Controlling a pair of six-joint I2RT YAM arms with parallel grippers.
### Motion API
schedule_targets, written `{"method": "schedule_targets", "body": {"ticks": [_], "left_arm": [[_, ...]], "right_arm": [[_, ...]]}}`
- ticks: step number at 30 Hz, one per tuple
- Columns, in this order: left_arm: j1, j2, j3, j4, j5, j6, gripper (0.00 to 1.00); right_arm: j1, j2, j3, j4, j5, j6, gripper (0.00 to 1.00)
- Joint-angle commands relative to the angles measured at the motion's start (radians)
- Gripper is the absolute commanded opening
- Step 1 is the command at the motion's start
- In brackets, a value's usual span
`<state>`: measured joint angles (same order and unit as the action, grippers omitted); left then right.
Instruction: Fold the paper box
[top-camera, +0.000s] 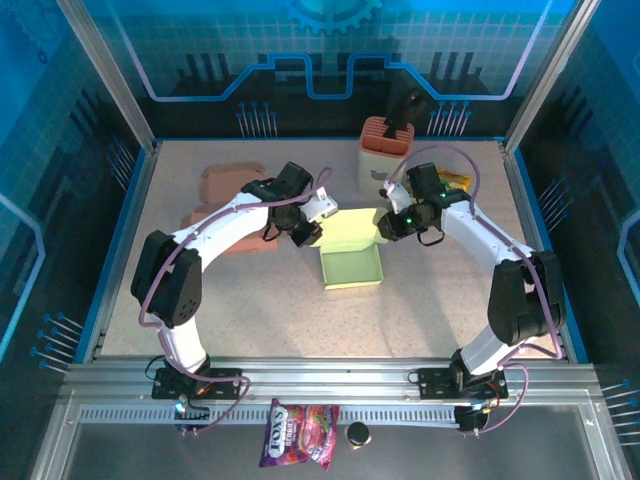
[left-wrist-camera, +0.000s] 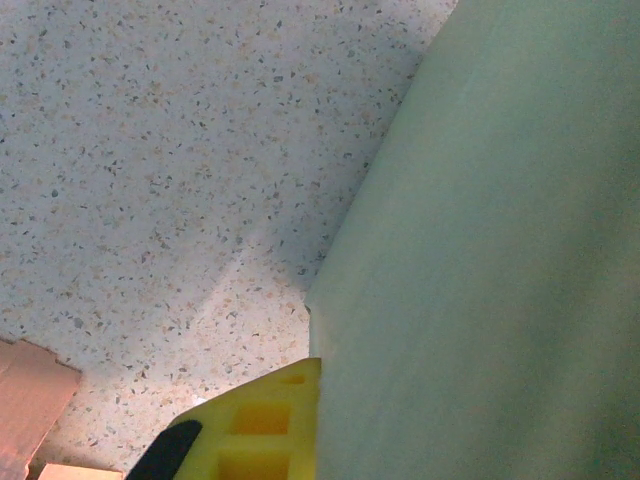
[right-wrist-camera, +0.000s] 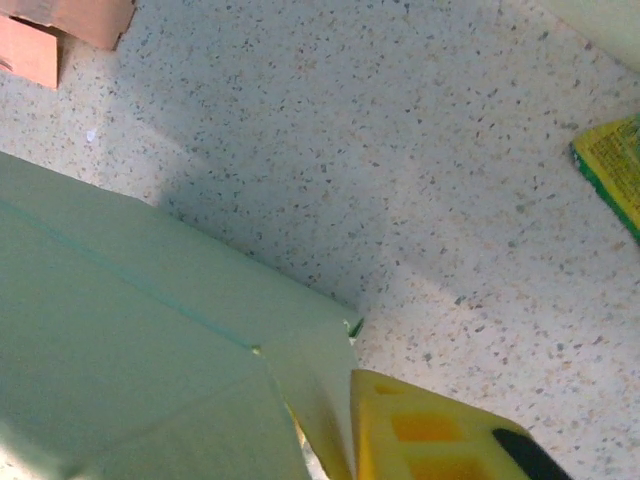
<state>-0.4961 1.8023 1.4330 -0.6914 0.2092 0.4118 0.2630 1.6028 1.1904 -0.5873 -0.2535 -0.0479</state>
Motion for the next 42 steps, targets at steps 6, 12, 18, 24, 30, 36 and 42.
{"method": "schedule_targets", "body": {"ticks": [6, 12, 18, 24, 30, 36, 42], "left_arm": [[0.003, 0.040, 0.075, 0.026, -0.096, -0.208, 0.15], [-0.042, 0.099, 0.164, 0.025, -0.253, -0.435, 0.14], [-0.057, 0.149, 0.225, 0.010, -0.331, -0.528, 0.11], [-0.054, 0.149, 0.216, 0.035, -0.306, -0.561, 0.16], [-0.054, 0.141, 0.175, 0.130, -0.218, -0.619, 0.13], [-0.053, 0.142, 0.151, 0.165, -0.200, -0.645, 0.01], [-0.051, 0.126, 0.099, 0.235, -0.203, -0.683, 0.00]], "right_arm": [[0.056, -0.018, -0.004, 0.044, 0.079, 0.089, 0.00], [0.127, -0.049, 0.001, 0.118, 0.214, 0.278, 0.00], [0.163, -0.044, 0.022, 0.141, 0.379, 0.412, 0.00], [0.166, -0.023, 0.037, 0.177, 0.383, 0.466, 0.00], [0.192, -0.013, -0.010, 0.310, 0.391, 0.489, 0.00], [0.207, -0.009, -0.042, 0.396, 0.400, 0.508, 0.00], [0.231, -0.018, -0.116, 0.502, 0.415, 0.547, 0.00]]}}
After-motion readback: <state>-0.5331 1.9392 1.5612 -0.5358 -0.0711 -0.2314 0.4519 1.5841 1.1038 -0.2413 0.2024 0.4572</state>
